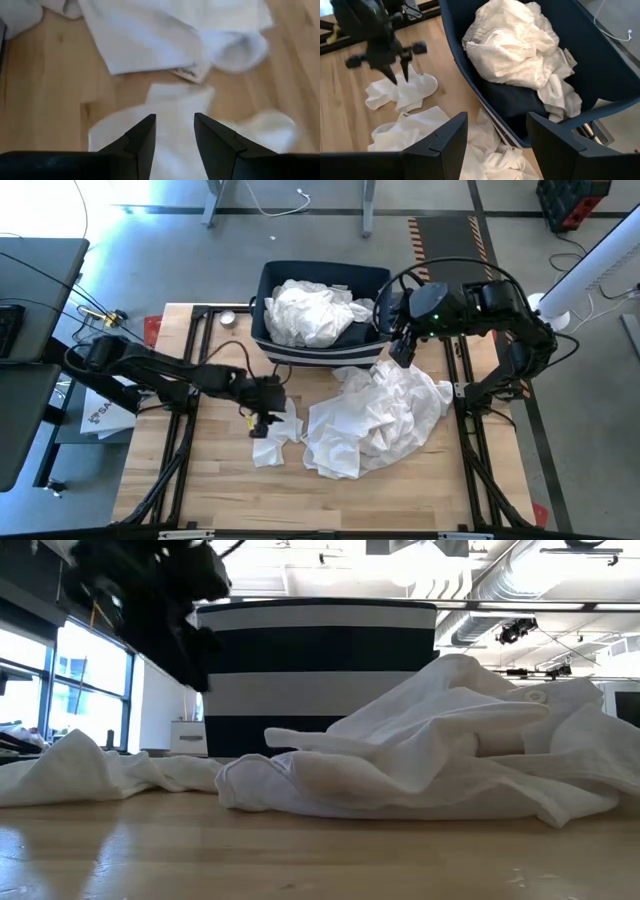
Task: Sort clothes
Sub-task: Put the top white sock into the blue bin
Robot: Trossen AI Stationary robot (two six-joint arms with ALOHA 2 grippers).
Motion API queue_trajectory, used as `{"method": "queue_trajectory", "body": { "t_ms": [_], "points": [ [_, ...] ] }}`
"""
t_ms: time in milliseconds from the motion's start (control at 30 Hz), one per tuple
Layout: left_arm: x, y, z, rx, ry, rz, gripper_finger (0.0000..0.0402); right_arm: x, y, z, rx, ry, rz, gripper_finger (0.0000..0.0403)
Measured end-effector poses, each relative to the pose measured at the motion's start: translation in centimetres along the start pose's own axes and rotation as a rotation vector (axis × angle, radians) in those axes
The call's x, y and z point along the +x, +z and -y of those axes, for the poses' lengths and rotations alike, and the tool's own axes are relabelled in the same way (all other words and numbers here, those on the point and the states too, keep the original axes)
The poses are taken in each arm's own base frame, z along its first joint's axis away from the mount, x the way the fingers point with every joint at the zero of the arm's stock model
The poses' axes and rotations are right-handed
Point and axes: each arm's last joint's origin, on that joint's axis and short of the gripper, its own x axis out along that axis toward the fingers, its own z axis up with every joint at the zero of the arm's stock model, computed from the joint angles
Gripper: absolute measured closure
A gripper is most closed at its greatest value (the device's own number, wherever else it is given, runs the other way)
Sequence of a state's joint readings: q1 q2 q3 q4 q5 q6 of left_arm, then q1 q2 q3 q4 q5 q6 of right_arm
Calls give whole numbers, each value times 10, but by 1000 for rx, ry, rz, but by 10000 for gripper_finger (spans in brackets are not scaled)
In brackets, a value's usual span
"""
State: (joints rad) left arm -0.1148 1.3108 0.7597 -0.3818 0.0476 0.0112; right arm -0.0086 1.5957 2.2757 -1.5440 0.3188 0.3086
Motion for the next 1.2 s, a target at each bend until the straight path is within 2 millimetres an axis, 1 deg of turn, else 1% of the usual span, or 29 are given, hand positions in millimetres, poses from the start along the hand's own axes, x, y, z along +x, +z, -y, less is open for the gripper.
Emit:
{"method": "queue_trajectory", "body": {
  "t_ms": [33, 133, 200, 300, 333, 400, 433, 500, 533, 567, 600, 667, 700, 767, 833, 967, 1100, 1167, 1200],
  "points": [
    [7, -3, -1, -10, 16, 7, 270, 0, 0, 0, 3, -2, 2, 204],
    [30, -16, -3, -7, 45, -43, 270, -2, 0, 1, 8, -1, 5, 204],
    [45, -21, -3, 9, 45, -76, 270, -2, -1, 1, 11, -2, 6, 204],
    [68, -31, -5, 22, 55, -175, 273, -2, -1, 1, 36, -1, 6, 204],
    [72, -29, -5, 23, 55, -182, 279, -2, -1, 1, 43, -1, 6, 204],
    [80, -27, -5, 22, 51, -209, 302, -2, -1, 1, 54, -1, 6, 204],
    [81, -24, -5, 22, 52, -218, 321, -2, -1, 1, 56, -1, 6, 204],
    [79, -15, -5, 9, 60, -224, 368, -3, -1, 0, 57, 2, 6, 204],
    [76, -10, -6, -5, 66, -224, 383, -3, -1, 0, 57, 2, 6, 204],
    [72, -5, -6, -10, 80, -226, 388, -3, -1, 1, 57, 1, 6, 204],
    [66, 3, -7, -7, 96, -214, 387, -3, -1, 1, 57, 1, 6, 204],
    [45, 26, -7, 16, 118, -150, 387, -3, -1, 1, 57, 1, 7, 204],
    [30, 36, -6, 28, 123, -123, 390, -3, -1, 1, 53, -1, 7, 204],
    [3, 49, -5, 53, 122, -98, 396, -3, -1, 1, 50, -13, 11, 204],
    [-27, 63, -5, 74, 128, -38, 396, -3, 0, 2, 44, -36, 19, 204],
    [-96, 90, -9, 96, 169, 127, 396, -3, 0, 3, 25, -87, 37, 204],
    [-149, 120, -23, 104, 241, 320, 396, -3, 1, 4, 27, -131, 57, 204],
    [-174, 134, -34, 123, 326, 433, 396, -3, 1, 5, 27, -143, 63, 204],
    [-183, 140, -41, 131, 379, 488, 396, -3, 2, 5, 28, -143, 64, 204]
  ]
}}
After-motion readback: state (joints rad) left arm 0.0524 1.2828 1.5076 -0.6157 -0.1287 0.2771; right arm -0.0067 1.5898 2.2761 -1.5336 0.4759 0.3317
